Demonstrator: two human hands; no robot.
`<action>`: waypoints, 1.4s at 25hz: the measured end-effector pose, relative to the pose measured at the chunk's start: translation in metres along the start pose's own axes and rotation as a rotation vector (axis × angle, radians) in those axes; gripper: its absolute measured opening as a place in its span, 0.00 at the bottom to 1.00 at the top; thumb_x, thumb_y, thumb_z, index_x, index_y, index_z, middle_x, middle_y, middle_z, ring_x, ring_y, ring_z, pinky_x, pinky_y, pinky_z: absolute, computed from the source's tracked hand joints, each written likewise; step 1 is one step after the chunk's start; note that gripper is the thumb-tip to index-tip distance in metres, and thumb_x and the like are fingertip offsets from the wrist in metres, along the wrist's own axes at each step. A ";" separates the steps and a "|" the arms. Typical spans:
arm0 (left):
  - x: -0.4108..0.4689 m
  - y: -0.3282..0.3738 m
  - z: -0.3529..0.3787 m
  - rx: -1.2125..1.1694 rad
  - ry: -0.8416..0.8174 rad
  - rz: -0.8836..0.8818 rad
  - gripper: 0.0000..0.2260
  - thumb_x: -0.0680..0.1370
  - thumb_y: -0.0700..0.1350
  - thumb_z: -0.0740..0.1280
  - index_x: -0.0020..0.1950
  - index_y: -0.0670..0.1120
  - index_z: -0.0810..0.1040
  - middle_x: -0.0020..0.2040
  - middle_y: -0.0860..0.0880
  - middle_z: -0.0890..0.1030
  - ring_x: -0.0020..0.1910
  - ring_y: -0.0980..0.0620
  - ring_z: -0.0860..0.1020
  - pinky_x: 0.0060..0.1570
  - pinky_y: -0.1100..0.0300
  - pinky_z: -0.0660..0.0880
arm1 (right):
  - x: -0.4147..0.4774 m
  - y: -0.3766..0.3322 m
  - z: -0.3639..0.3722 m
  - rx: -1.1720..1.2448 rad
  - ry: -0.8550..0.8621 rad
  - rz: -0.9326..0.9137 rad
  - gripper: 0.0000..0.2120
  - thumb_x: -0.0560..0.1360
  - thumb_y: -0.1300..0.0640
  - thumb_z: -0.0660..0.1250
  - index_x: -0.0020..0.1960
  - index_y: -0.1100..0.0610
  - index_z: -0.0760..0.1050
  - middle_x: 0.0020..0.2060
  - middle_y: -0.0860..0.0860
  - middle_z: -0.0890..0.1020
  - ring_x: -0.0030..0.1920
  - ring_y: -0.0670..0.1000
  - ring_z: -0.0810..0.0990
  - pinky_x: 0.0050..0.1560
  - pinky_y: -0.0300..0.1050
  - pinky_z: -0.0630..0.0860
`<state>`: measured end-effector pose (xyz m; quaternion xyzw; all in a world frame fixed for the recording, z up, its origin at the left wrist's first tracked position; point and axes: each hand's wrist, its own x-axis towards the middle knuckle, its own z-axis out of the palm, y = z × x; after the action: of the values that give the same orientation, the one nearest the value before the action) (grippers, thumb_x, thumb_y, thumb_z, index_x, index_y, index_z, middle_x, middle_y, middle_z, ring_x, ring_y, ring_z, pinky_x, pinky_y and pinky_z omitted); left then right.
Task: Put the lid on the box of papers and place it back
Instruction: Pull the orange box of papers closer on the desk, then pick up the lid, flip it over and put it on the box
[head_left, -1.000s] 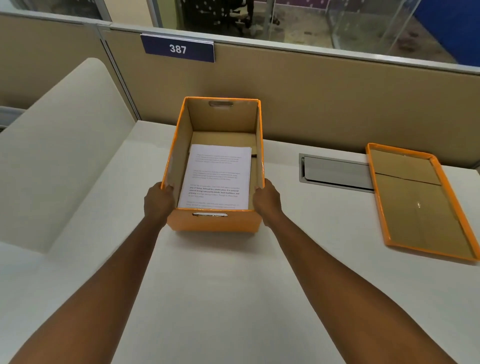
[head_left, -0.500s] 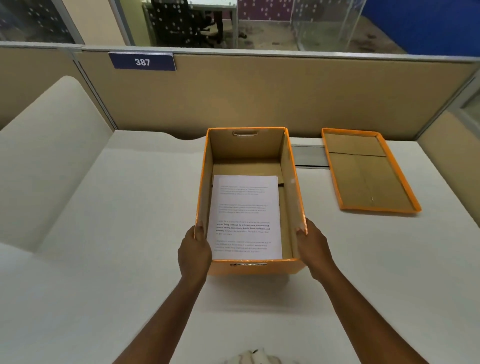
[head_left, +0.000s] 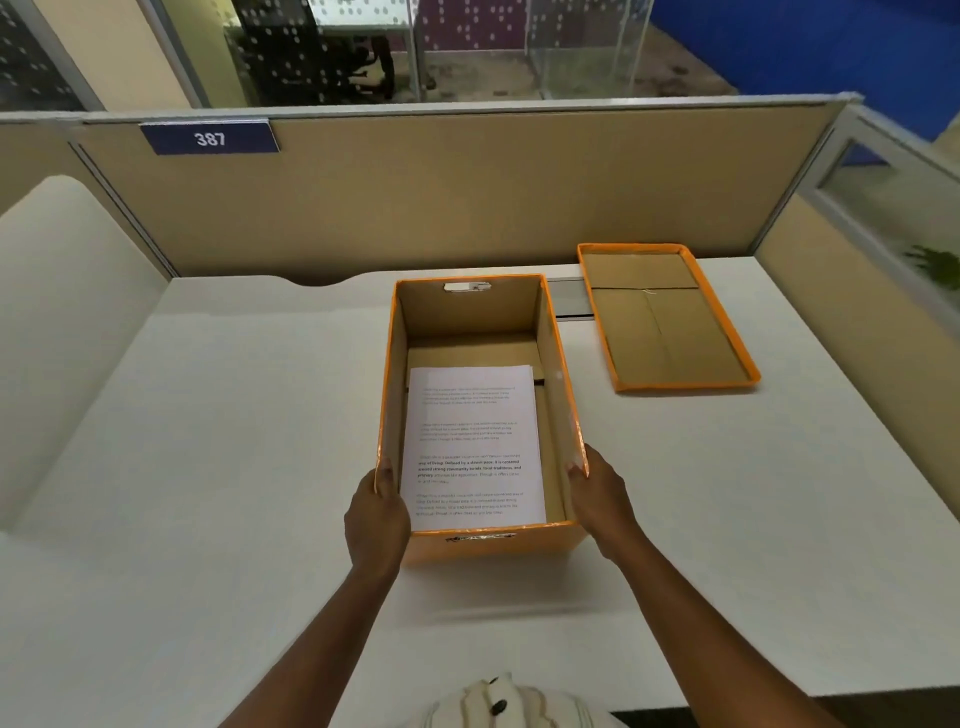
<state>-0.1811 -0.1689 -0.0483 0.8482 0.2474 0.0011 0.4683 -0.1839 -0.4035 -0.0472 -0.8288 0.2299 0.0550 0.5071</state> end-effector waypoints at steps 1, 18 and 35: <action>-0.002 0.000 0.002 0.007 -0.006 -0.013 0.22 0.82 0.57 0.48 0.50 0.45 0.76 0.44 0.47 0.79 0.44 0.44 0.79 0.41 0.55 0.72 | 0.002 0.003 -0.001 -0.006 -0.006 0.003 0.19 0.79 0.55 0.55 0.70 0.53 0.64 0.64 0.54 0.76 0.64 0.57 0.74 0.55 0.45 0.70; -0.040 0.053 0.008 0.191 0.273 0.237 0.25 0.78 0.54 0.62 0.68 0.38 0.68 0.68 0.37 0.72 0.68 0.38 0.70 0.66 0.43 0.68 | 0.031 0.022 -0.018 0.035 -0.066 0.091 0.37 0.70 0.30 0.55 0.70 0.53 0.63 0.66 0.51 0.74 0.63 0.53 0.74 0.59 0.49 0.73; 0.031 0.215 0.295 0.304 -0.535 0.005 0.17 0.80 0.52 0.60 0.57 0.38 0.71 0.56 0.40 0.76 0.46 0.49 0.74 0.39 0.59 0.68 | 0.237 0.069 -0.181 -0.272 0.435 0.018 0.26 0.75 0.52 0.63 0.65 0.70 0.66 0.64 0.67 0.69 0.66 0.66 0.67 0.65 0.59 0.68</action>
<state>0.0047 -0.4846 -0.0497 0.8794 0.1104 -0.2583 0.3844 -0.0287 -0.6634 -0.0936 -0.8798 0.3314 -0.0897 0.3289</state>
